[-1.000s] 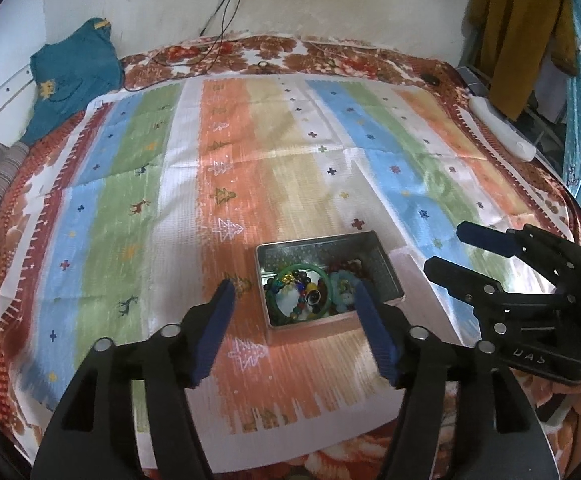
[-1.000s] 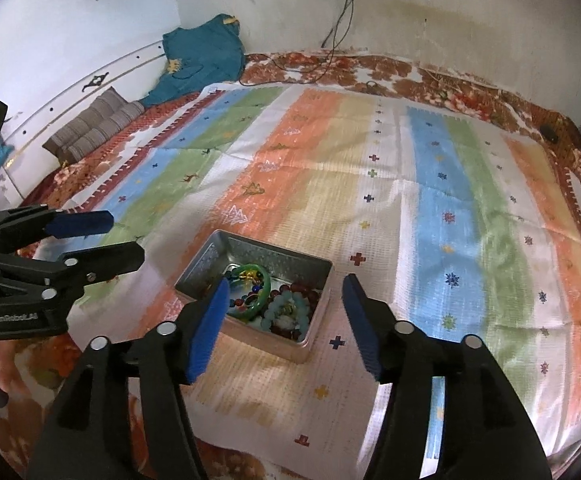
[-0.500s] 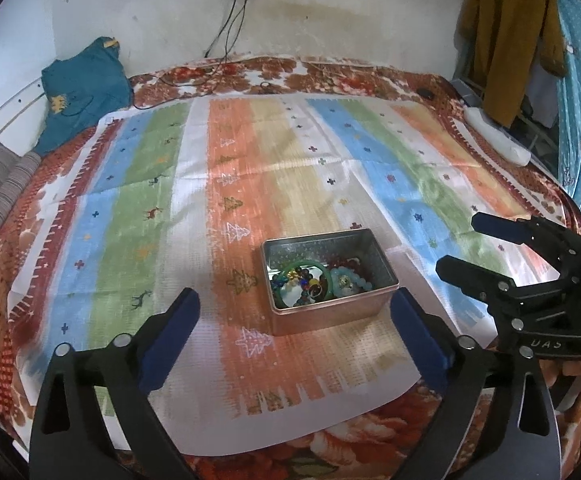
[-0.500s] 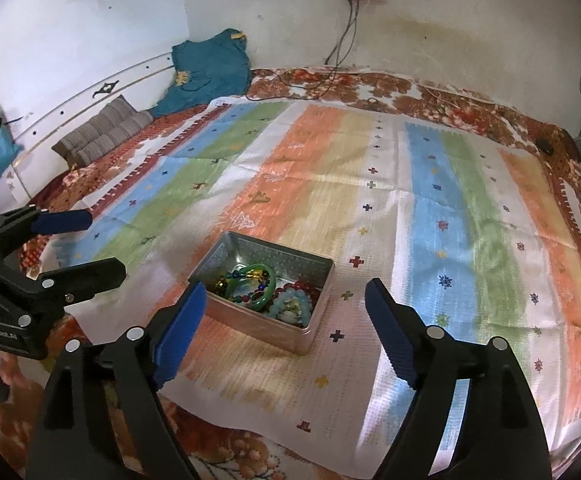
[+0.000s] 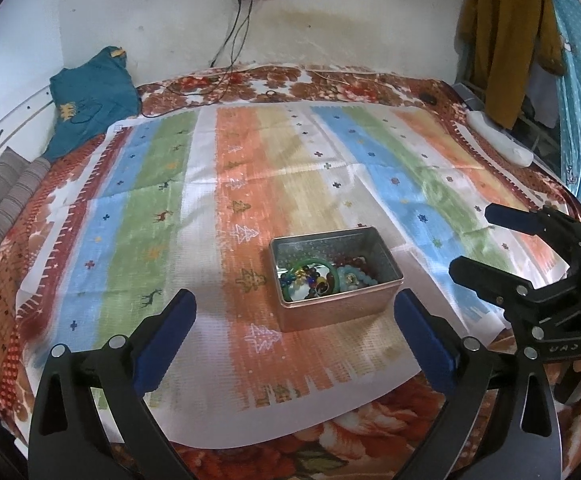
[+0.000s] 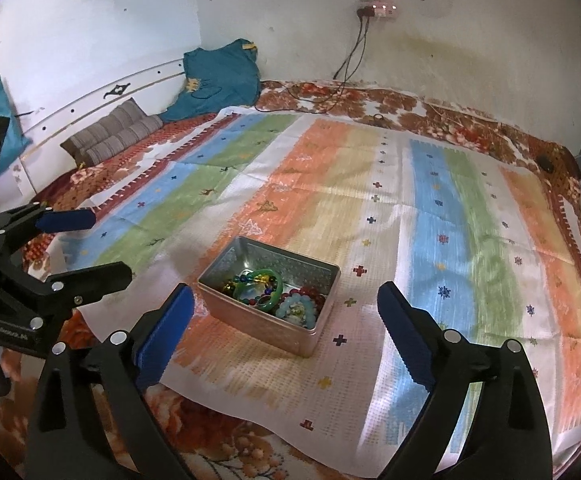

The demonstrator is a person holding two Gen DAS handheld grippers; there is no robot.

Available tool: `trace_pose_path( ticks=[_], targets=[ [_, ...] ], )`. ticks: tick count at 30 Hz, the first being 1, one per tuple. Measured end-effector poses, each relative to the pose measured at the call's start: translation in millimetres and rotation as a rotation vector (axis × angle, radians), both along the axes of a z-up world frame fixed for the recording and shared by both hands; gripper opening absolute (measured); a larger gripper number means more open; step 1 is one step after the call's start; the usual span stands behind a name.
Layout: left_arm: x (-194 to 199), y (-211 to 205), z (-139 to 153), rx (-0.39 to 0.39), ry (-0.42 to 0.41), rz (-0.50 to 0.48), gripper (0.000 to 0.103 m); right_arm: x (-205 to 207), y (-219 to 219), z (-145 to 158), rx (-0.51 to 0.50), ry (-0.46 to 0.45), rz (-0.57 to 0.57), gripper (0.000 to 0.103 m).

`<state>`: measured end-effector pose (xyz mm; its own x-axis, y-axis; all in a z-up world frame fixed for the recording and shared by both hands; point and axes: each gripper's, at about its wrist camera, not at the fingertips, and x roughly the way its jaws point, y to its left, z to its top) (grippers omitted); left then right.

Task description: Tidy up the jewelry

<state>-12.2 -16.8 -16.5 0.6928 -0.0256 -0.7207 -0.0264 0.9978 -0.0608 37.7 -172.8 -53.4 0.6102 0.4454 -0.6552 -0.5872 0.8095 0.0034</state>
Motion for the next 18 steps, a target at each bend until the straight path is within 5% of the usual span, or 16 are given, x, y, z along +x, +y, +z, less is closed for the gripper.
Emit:
trace_pose_path(
  ticks=[18],
  targets=[
    [-11.7, -10.8, 8.1, 0.037, -0.066, -0.04, 0.097, -5.8, -7.4, 4.2, 0.042, -0.015, 0.004, 0.095]
  ],
)
